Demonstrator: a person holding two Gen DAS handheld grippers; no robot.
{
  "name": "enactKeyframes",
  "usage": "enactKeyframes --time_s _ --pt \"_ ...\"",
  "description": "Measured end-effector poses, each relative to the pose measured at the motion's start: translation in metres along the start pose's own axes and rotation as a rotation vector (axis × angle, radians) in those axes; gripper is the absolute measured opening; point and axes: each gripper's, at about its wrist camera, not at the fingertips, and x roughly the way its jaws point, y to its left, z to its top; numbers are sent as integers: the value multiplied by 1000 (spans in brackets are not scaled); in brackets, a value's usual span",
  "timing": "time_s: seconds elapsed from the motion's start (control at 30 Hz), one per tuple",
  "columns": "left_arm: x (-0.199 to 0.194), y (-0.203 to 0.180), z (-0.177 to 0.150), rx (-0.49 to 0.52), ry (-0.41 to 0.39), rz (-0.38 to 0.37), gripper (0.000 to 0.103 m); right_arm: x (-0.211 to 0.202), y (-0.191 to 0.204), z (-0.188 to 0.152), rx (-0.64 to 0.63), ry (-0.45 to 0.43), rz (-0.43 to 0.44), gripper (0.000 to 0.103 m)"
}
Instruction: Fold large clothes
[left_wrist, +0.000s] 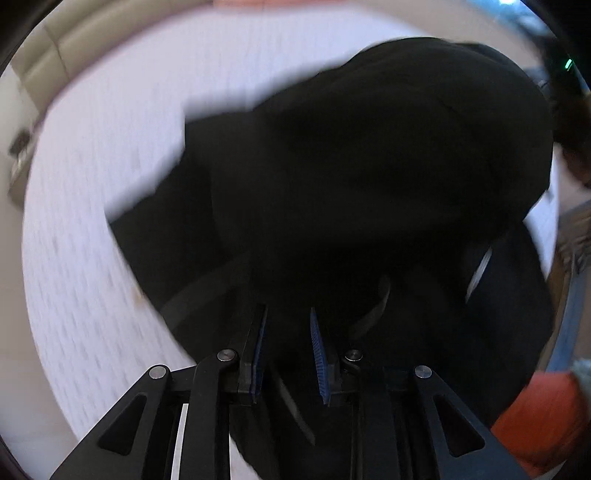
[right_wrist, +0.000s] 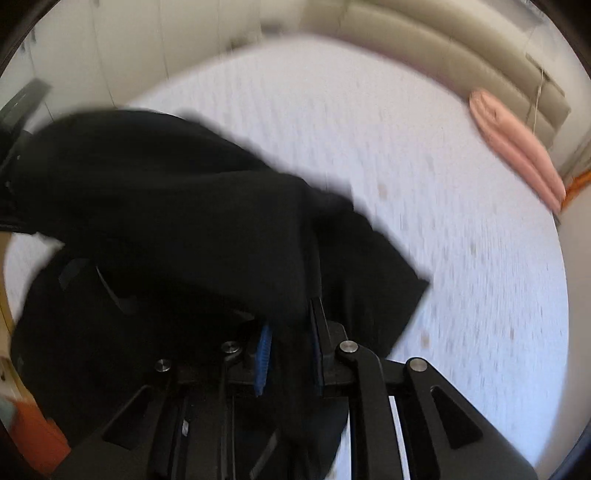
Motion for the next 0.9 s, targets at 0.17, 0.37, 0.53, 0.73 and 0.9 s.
enactKeyframes --time_s 0.17,0.37,0.53,0.73,0.9 --pt "-2 30 -15 -147 -2 11 24 3 -36 -26 187 86 37 24" --pt "-67 45 47 -232 -269 -22 24 -36 -57 28 364 -98 218 36" --pt "-78 36 93 -282 -395 -192 28 -34 -36 66 434 -151 357 58" --pt "19 0 67 -211 -141 -190 28 21 25 29 378 88 332 49" --pt "73 -10 29 -264 -163 -187 28 90 55 -19 374 262 249 45"
